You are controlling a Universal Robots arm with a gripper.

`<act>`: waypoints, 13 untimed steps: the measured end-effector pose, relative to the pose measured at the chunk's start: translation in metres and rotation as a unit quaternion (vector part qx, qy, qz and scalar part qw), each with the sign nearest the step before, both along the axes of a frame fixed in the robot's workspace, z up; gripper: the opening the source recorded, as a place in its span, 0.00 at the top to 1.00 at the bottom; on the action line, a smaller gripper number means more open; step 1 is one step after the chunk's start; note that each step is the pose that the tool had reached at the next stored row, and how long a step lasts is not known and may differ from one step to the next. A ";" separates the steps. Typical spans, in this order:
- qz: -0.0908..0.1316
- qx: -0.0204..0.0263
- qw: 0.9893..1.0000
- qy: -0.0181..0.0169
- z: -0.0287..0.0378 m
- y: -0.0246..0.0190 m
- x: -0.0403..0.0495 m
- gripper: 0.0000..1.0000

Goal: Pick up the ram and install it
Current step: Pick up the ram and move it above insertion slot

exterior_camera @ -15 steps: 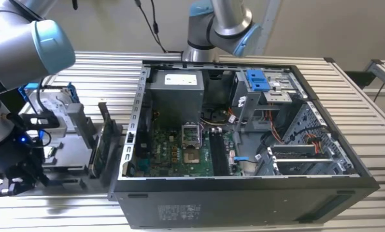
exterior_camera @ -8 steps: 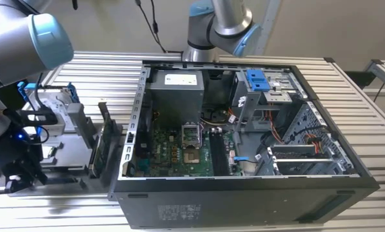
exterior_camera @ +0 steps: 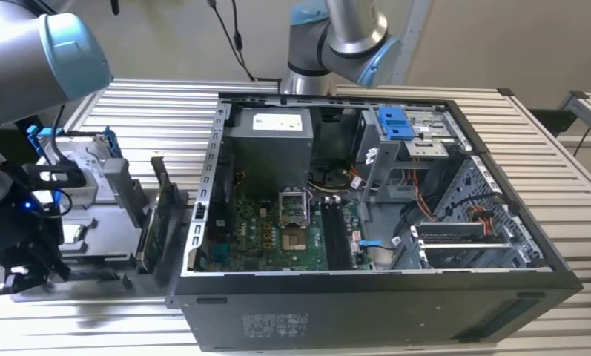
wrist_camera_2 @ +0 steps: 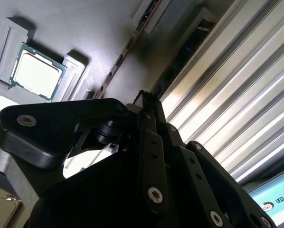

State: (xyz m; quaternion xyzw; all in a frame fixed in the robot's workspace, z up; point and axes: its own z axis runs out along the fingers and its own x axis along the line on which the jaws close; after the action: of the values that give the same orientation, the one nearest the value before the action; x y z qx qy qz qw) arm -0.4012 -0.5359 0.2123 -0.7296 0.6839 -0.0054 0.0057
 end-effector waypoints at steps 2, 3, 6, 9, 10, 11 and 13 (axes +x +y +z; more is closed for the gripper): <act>0.000 0.000 1.000 0.000 0.0028 0.0000 0.0000 0.86; 0.000 0.000 1.000 0.000 0.0042 0.0000 0.0000 0.86; 0.000 0.000 1.000 0.000 0.0083 0.0000 0.0000 0.86; 0.000 0.000 1.000 0.000 0.0118 -0.0001 0.0001 0.86; 0.000 0.000 1.000 0.000 0.0132 -0.0001 0.0001 0.86; 0.000 0.000 1.000 0.000 0.0145 -0.0001 0.0001 0.86; 0.000 0.000 1.000 0.000 0.0174 0.0000 0.0001 0.86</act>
State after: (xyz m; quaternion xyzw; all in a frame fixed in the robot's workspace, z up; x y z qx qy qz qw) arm -0.4012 -0.5359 0.2297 -0.7296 0.6838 -0.0054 0.0058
